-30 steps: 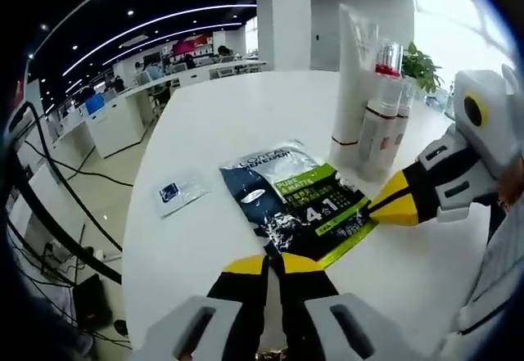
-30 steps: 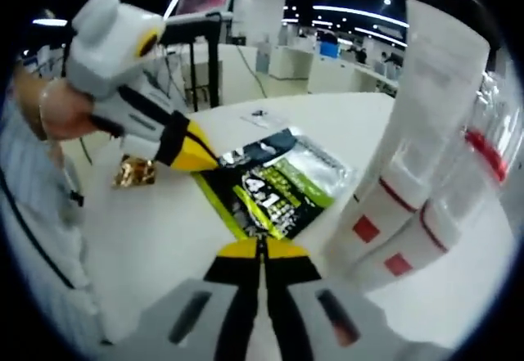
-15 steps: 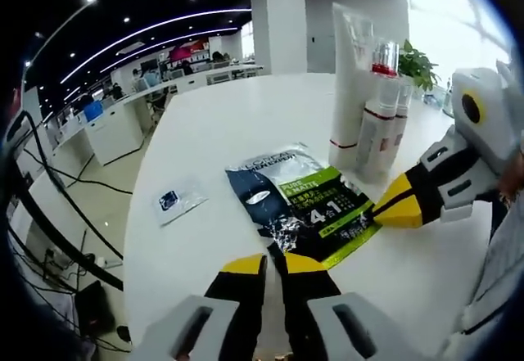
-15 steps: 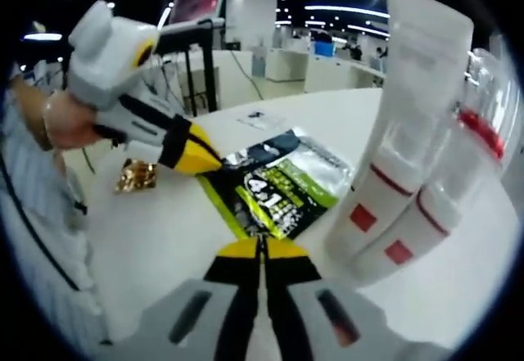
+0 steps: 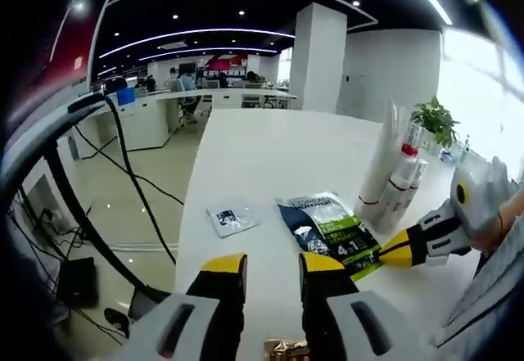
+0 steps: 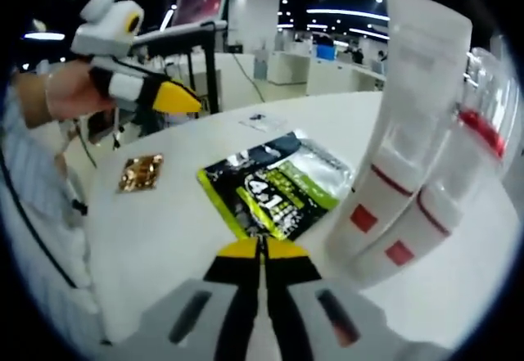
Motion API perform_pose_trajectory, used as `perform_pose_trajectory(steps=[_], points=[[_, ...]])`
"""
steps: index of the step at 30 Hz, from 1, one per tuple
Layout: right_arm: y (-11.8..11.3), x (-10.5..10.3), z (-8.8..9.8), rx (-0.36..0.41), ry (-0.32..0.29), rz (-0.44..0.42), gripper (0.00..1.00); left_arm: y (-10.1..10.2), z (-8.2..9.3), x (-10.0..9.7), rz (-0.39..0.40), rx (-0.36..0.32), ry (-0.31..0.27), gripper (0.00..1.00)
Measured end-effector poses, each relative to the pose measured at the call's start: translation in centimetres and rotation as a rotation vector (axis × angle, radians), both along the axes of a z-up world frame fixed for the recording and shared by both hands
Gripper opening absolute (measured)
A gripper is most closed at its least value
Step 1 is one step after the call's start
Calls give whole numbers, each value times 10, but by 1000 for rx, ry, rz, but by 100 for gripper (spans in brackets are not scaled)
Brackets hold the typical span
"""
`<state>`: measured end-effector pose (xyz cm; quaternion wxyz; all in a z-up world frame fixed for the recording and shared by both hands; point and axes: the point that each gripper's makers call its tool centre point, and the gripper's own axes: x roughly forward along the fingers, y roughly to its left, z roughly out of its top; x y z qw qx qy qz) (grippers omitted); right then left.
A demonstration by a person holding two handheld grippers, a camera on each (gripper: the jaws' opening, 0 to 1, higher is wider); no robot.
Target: Arrange the skincare products in the storage area until every visible bottle or jar stands upright without overlapping.
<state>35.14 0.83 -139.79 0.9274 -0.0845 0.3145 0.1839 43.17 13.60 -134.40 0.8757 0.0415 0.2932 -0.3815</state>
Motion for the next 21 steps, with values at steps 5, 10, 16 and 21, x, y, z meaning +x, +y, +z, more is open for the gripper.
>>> perform_pose_trajectory(steps=[5, 10, 16, 21], points=[[0, 0, 0, 3, -1, 6, 1, 16, -8, -15, -18, 70, 10, 36], [0, 0, 0, 12, -1, 9, 1, 30, -22, -34, -48, 136, 75, 41], [0, 1, 0, 15, -4, 10, 1, 41, -41, -57, -100, 251, 137, 42], [0, 1, 0, 13, -8, 16, 1, 40, -55, -73, -138, 331, 197, 42]])
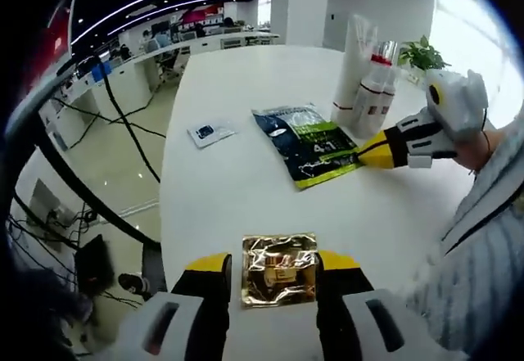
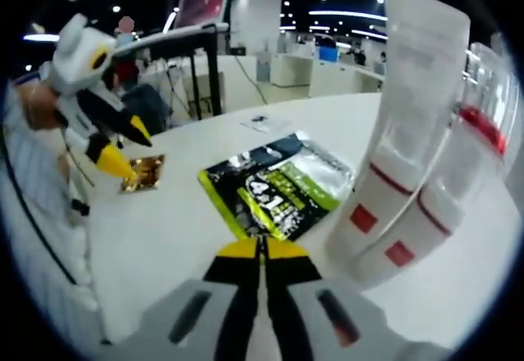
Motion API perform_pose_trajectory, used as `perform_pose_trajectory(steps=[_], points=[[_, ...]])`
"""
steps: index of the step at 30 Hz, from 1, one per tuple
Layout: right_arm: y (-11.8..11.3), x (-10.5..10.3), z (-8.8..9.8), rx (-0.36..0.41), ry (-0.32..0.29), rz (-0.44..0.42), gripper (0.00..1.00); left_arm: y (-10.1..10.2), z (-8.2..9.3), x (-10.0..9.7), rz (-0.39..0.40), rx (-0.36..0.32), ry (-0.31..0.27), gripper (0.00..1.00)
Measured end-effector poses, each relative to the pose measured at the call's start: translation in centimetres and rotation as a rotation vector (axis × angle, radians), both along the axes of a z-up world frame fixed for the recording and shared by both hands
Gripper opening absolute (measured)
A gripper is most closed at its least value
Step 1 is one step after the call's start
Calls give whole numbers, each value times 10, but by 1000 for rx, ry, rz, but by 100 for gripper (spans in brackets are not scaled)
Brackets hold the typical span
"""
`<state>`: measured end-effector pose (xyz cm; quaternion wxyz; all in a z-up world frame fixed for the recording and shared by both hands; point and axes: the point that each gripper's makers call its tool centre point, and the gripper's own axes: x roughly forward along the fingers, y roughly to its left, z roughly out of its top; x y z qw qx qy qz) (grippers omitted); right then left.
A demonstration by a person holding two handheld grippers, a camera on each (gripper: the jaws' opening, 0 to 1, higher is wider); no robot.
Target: Arrange the skincare products in the storage area until every visible bottle or jar stands upright without overlapping.
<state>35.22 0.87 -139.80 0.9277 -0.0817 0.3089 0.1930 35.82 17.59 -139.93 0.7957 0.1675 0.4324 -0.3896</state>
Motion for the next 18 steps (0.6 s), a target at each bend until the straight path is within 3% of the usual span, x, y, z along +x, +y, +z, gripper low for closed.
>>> perform_pose_trajectory(steps=[5, 18], points=[[0, 0, 0, -3, -3, 3, 1, -3, -7, -3, -2, 40, 8, 42], [0, 0, 0, 6, -5, 6, 2, -11, -5, -11, -1, 43, 89, 42]])
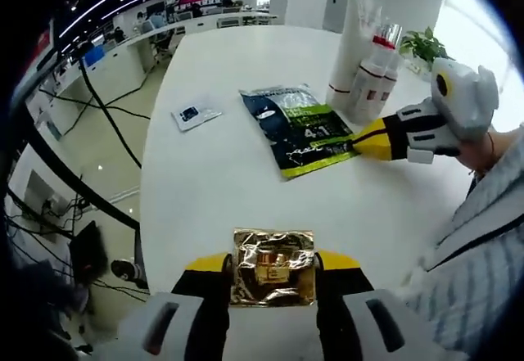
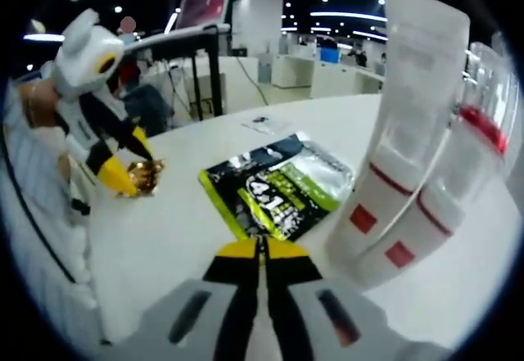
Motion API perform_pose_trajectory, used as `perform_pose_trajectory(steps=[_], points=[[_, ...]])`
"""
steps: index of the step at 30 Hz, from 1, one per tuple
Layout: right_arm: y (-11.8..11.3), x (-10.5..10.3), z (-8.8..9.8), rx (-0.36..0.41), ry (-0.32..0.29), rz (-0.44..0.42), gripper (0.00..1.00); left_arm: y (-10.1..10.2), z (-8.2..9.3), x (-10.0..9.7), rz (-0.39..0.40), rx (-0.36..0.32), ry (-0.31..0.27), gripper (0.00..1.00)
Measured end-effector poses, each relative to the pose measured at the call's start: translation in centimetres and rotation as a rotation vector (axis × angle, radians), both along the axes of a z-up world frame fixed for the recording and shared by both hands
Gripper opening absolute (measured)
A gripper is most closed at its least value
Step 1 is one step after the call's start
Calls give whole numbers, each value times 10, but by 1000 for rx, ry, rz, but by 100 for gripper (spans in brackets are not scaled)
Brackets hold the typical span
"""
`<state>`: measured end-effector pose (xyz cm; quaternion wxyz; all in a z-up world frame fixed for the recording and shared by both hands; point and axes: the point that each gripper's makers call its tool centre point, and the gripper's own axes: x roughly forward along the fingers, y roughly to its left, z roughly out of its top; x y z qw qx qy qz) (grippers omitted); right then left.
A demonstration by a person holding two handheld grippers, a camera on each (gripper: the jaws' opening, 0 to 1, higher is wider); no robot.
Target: Arrange the skincare products in the storage area until every visible bottle or jar stands upright without overlapping.
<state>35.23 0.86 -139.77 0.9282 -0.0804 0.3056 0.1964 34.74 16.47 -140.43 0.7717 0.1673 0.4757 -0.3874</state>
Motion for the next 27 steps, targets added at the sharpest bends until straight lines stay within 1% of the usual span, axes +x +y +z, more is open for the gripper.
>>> perform_pose_trajectory(steps=[1, 3, 5, 7, 9, 12, 14, 17, 18, 20, 21, 23, 25, 27], points=[[0, 0, 0, 2, 0, 0, 2, 0, 2, 2, -12, 2, -26, 42], [0, 0, 0, 4, 0, 0, 2, 1, -1, 1, -30, 28, -39, 42], [0, 0, 0, 6, 0, 1, 2, 0, -1, -1, -68, 48, -52, 45], [0, 0, 0, 8, 0, 0, 2, -2, -1, -3, -77, 50, -45, 51], [0, 0, 0, 8, -1, -1, 2, -4, -3, -7, -116, 62, -52, 57], [0, 1, 0, 7, -3, -2, 2, -8, -5, -9, -122, 56, -52, 66], [0, 0, 0, 6, -4, -4, 2, -9, -4, -9, -132, 61, -50, 68], [1, 0, 0, 0, -5, -2, 2, -9, -4, -9, -137, 58, -53, 68], [1, 0, 0, -2, -6, -2, 2, -9, -4, -8, -136, 54, -55, 68], [1, 0, 0, -4, -6, -2, 2, -8, -3, -2, -95, 40, -64, 62], [1, 0, 0, -4, -7, -2, 2, -6, -2, 3, -58, 30, -72, 56], [1, 0, 0, -3, -6, -4, 2, -5, -1, 6, -43, 16, -82, 46], [1, 0, 0, -5, -5, -2, 2, -4, -1, 8, -32, 4, -81, 44], [1, -1, 0, -8, -6, 2, 2, -2, -1, 10, -23, 8, -83, 43]])
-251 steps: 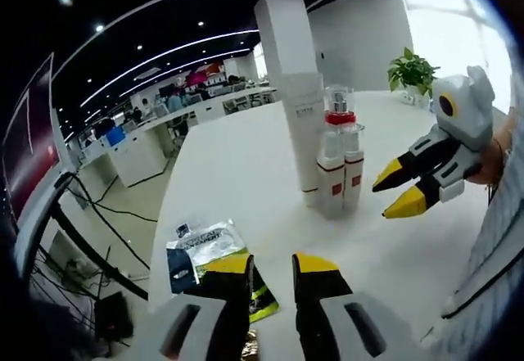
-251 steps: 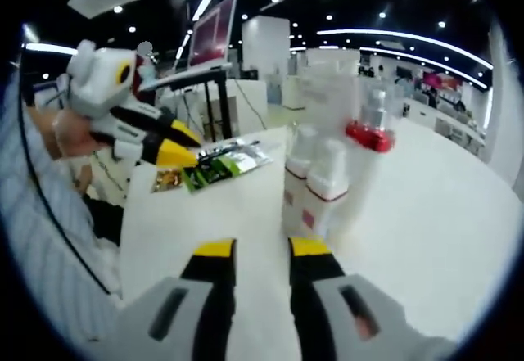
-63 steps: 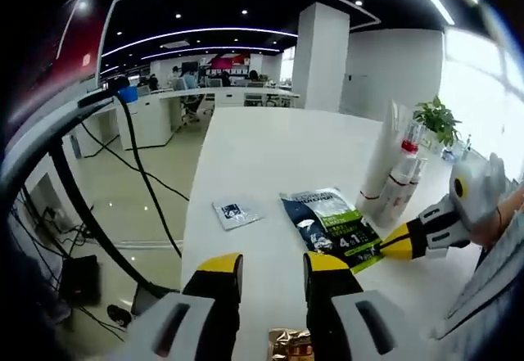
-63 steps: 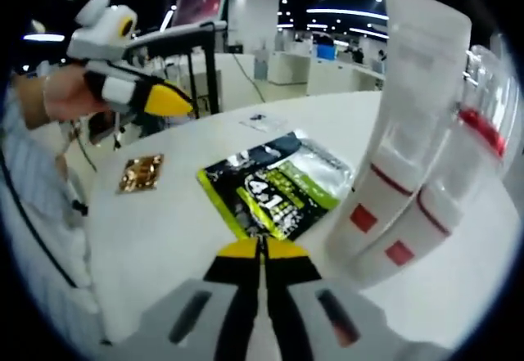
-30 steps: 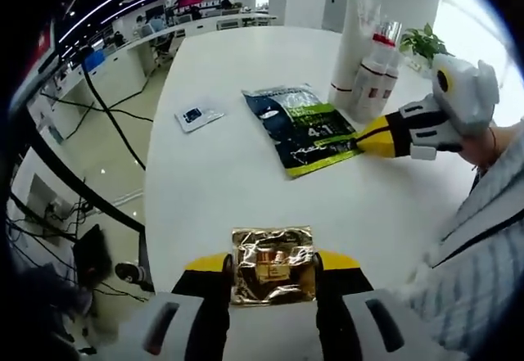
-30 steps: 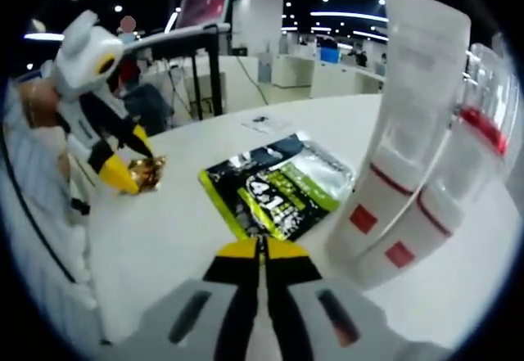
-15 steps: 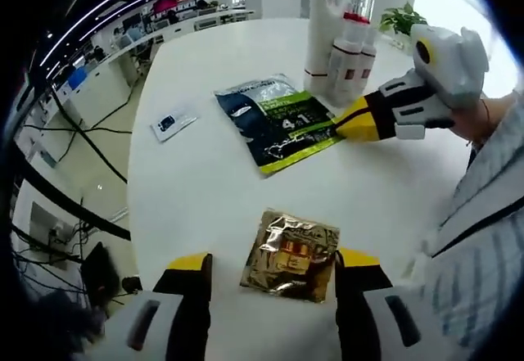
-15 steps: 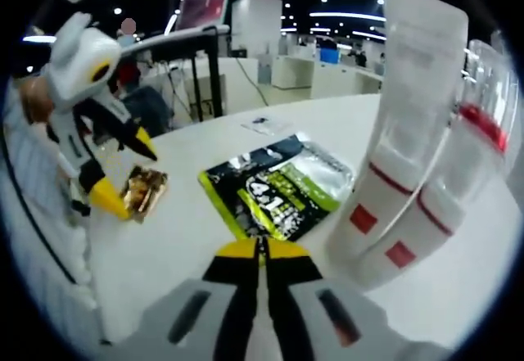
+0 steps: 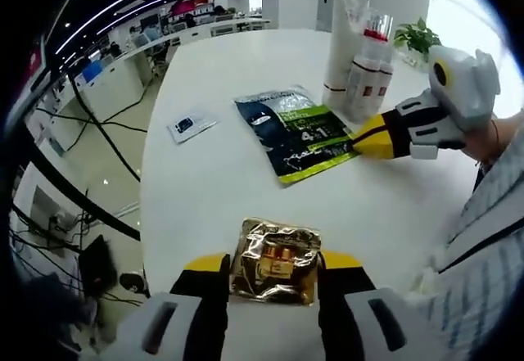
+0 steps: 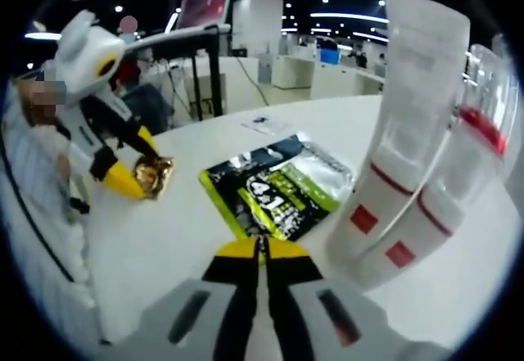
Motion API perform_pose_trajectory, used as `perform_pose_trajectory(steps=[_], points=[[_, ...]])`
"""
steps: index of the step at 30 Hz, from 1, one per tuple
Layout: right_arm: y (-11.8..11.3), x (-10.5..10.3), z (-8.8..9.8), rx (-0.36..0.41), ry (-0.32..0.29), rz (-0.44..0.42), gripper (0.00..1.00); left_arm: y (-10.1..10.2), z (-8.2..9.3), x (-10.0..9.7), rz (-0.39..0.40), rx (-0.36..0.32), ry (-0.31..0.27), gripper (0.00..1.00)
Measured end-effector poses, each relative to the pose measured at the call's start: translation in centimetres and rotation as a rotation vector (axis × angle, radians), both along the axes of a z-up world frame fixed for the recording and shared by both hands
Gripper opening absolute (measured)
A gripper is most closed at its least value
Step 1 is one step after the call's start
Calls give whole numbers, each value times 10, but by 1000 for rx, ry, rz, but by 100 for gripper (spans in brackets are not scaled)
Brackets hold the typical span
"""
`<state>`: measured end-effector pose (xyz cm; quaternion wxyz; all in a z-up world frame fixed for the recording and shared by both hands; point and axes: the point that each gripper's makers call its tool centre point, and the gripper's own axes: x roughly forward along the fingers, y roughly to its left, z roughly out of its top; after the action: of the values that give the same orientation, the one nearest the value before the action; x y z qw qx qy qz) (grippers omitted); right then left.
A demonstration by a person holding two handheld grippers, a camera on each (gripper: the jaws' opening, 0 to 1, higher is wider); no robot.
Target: Arrange the skincare products in the storage area until every visible bottle or jar stands upright without overlapping.
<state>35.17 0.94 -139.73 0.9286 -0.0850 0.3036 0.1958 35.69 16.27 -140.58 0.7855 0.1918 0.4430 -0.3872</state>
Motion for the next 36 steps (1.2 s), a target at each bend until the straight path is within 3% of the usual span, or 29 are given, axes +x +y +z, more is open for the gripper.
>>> perform_pose_trajectory(steps=[4, 6, 9, 11, 13, 16, 22, 26, 33, 36], points=[[0, 0, 0, 1, 4, 0, 2, 7, 7, 9, 26, 34, -35, 34], [0, 0, 0, 0, 4, 3, 2, 7, 11, 15, 46, 45, -76, 36], [0, 0, 0, 3, 3, 6, 2, 5, 14, 9, 25, 62, -42, 29], [0, 0, 0, 7, 5, 6, 2, 3, 18, 9, 5, 53, -51, 30], [0, 0, 0, 8, 4, 6, 2, 0, 20, 3, -19, 37, -15, 30], [0, 0, 0, 11, 4, 9, 2, -6, 20, -10, -79, 10, 58, 34], [1, 1, 0, 18, 3, 6, 3, -4, 8, -12, -126, 85, 28, 39], [1, 1, 0, 19, 4, 6, 3, -3, 6, -13, -141, 101, 33, 49], [1, 1, 0, 16, 2, 6, 3, -1, 5, -5, -127, 114, 31, 51], [1, 1, 0, 16, 0, 6, 3, 6, -2, -5, -153, 171, 51, 53]])
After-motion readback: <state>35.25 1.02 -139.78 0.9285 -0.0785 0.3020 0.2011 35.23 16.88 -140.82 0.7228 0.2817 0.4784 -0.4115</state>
